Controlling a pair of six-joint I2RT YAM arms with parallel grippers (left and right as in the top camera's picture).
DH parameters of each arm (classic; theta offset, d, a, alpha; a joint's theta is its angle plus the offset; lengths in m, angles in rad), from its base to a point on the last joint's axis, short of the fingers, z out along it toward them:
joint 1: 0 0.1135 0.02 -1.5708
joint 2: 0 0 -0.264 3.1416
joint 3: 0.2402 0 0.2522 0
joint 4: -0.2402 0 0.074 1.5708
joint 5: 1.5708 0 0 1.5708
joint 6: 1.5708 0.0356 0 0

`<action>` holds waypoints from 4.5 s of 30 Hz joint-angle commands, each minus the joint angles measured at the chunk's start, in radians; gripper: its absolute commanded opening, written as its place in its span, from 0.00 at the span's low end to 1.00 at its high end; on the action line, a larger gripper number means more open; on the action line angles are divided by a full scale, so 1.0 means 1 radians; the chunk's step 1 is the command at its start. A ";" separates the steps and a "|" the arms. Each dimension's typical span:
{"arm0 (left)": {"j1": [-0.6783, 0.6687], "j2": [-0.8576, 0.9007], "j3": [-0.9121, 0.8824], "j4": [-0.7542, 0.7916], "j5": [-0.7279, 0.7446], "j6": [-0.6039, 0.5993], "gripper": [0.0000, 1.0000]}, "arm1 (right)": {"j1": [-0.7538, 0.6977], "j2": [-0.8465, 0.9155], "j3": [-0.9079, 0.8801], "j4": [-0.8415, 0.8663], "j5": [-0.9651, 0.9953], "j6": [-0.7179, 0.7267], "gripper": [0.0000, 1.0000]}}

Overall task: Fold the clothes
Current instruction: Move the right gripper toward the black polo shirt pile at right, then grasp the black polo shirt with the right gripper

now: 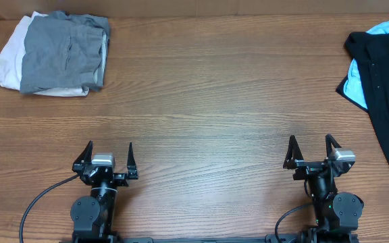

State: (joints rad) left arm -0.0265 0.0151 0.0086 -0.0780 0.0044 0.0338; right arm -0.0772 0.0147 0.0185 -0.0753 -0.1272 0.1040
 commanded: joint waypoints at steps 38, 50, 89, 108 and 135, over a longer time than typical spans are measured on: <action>-0.005 -0.009 -0.003 0.000 0.011 0.019 1.00 | -0.003 -0.012 -0.011 0.050 -0.100 0.076 1.00; -0.005 -0.009 -0.003 0.000 0.011 0.019 1.00 | -0.003 -0.010 -0.010 0.113 -0.516 0.713 1.00; -0.005 -0.009 -0.003 0.000 0.011 0.019 1.00 | -0.079 1.781 1.600 -0.628 0.572 -0.114 1.00; -0.005 -0.009 -0.003 0.000 0.011 0.019 1.00 | -0.467 2.126 1.817 -0.484 0.176 -0.146 1.00; -0.005 -0.009 -0.003 0.000 0.011 0.019 1.00 | -0.534 2.394 2.034 -0.517 0.216 -0.179 0.98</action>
State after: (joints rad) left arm -0.0269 0.0151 0.0086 -0.0772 0.0074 0.0338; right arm -0.6151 2.3508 2.0296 -0.6022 0.0856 -0.0750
